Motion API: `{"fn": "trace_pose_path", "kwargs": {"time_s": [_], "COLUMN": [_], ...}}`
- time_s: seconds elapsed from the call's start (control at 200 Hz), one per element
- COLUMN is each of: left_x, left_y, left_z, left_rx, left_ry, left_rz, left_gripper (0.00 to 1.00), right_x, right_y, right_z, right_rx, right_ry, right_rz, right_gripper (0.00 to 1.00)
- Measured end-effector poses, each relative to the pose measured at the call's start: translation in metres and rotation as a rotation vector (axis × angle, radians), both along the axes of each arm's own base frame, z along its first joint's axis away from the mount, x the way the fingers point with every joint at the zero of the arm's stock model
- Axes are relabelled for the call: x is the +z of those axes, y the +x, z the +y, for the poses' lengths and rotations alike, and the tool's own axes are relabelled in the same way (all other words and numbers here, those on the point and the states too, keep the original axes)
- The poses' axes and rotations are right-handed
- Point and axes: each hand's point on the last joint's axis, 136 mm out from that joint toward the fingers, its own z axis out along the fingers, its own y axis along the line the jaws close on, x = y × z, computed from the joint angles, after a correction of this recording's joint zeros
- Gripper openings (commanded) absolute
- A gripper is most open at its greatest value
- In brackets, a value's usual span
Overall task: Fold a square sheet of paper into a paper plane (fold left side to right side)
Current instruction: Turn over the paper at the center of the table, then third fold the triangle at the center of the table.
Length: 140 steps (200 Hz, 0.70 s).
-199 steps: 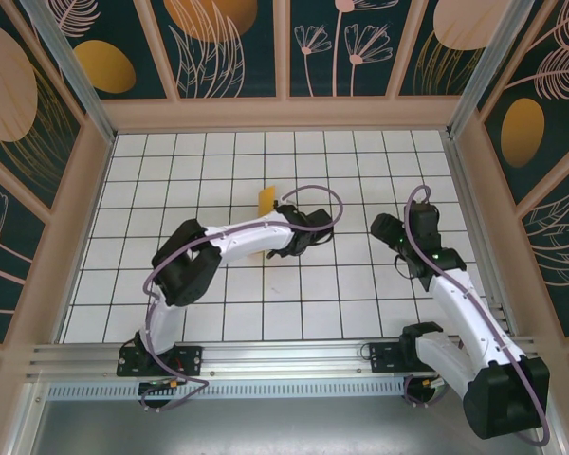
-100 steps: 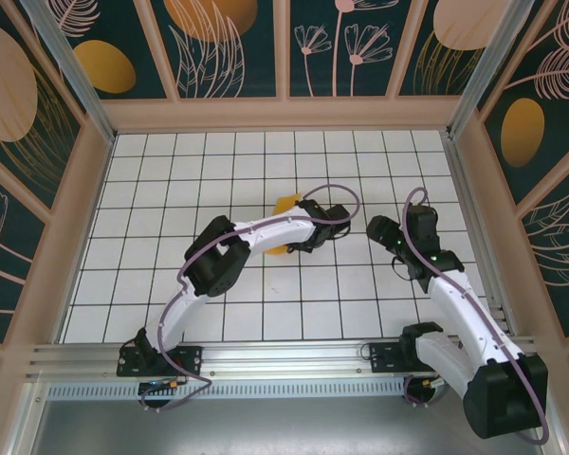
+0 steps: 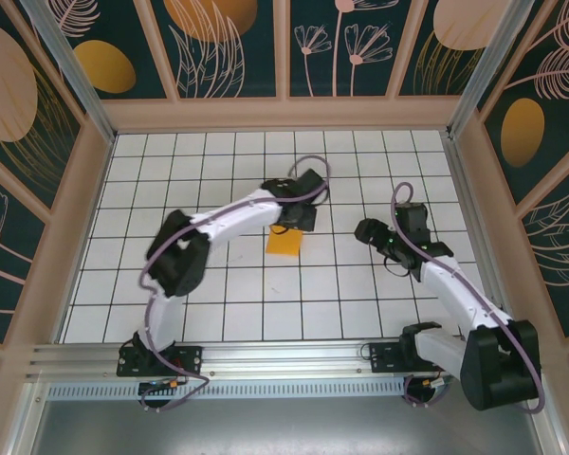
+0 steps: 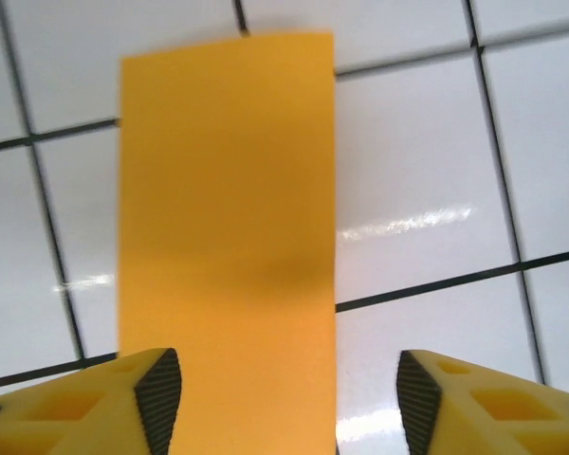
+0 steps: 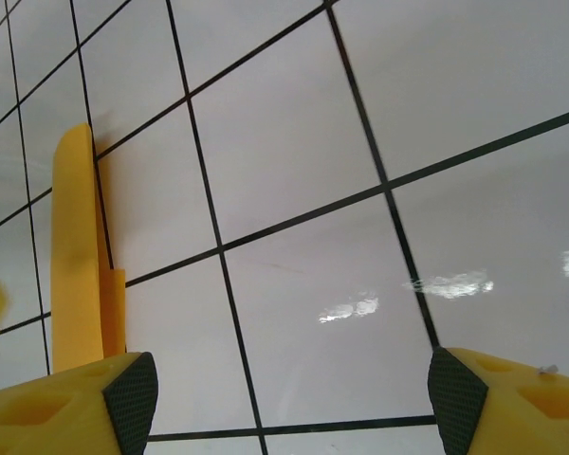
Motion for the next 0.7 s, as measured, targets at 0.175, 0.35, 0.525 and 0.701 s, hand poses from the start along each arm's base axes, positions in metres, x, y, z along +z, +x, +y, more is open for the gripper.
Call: {"fn": "trace_pose_path", "kwargs": {"time_s": [0.175, 0.35, 0.525, 0.701], "left_x": [0.039, 0.015, -0.014, -0.013], "left_y": [0.011, 0.011, 0.003, 0.004], "left_z": [0.053, 0.087, 0.101, 0.095], "left_rx": [0.071, 0.114, 0.135, 0.112], "left_ry": [-0.253, -0.385, -0.481, -0.558], "left_rz": [-0.085, -0.061, 0.000, 0.003], "left_gripper": [0.74, 0.71, 0.70, 0.69], "right_x": [-0.005, 0.005, 0.005, -0.004], "right_y": [0.017, 0.059, 0.104, 0.135], "right_z": [0.050, 0.108, 0.145, 0.168], "right_rx": [0.119, 0.218, 0.272, 0.305], "right_ry": [0.031, 0.084, 0.155, 0.195], "right_rz": [0.038, 0.000, -0.036, -0.039], "right_gripper": [0.79, 0.79, 0.79, 0.79]}}
